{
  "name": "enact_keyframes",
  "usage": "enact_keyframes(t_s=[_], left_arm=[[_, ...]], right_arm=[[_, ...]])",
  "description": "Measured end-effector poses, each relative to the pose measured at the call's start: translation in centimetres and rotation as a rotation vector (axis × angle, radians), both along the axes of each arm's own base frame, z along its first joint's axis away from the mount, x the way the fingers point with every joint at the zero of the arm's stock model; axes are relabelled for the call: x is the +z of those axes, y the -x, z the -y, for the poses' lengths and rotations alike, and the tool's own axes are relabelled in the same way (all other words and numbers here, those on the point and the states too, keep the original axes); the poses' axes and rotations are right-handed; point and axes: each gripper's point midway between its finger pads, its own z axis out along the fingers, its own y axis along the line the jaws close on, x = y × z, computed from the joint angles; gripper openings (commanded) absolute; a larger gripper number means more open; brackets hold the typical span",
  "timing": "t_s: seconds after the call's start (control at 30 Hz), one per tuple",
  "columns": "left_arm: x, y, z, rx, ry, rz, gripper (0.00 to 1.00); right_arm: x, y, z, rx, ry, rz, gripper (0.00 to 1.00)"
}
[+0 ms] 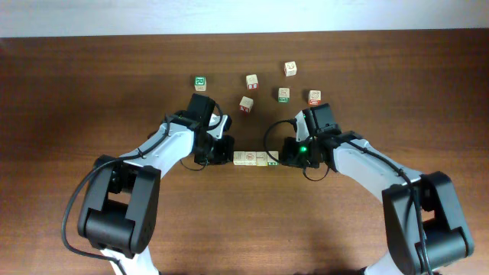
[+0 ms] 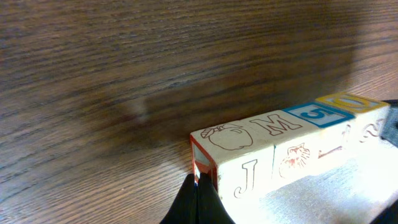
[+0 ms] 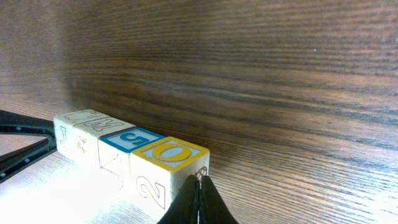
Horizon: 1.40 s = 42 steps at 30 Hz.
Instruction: Rotate 4 blocks
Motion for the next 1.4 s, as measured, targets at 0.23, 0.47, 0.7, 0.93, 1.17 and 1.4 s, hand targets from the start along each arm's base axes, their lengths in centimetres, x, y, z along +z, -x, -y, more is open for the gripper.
enact_keyframes(t_s=[0.23,0.47,0.7,0.93,1.17,1.4], left_arm=[[0.0,0.0,0.0,0.001,-0.003,0.001,0.0],[0.0,0.0,0.0,0.001,-0.002,0.001,0.0],[0.0,0.0,0.0,0.001,-0.003,0.001,0.0],[-0.1,-0.1,-0.1,0.002,-0.007,0.002,0.0],[-0.1,-0.1,-0.1,0.002,-0.008,0.003,0.0],[-0.1,-0.1,-0.1,0.002,-0.007,0.003,0.0]], right_arm=[[0.2,-0.1,-0.1,0.0,0.021,0.019,0.05],[0.2,-0.1,0.0,-0.001,0.025,0.02,0.04],[0.7,-0.1,-0.2,0.003,0.058,0.048,0.04],[1.6,0.0,-0.5,0.011,0.104,0.094,0.04],[1.6,0.0,-0.5,0.01,0.113,0.099,0.04],[1.6,0.0,-0.4,0.009,0.117,0.101,0.04]])
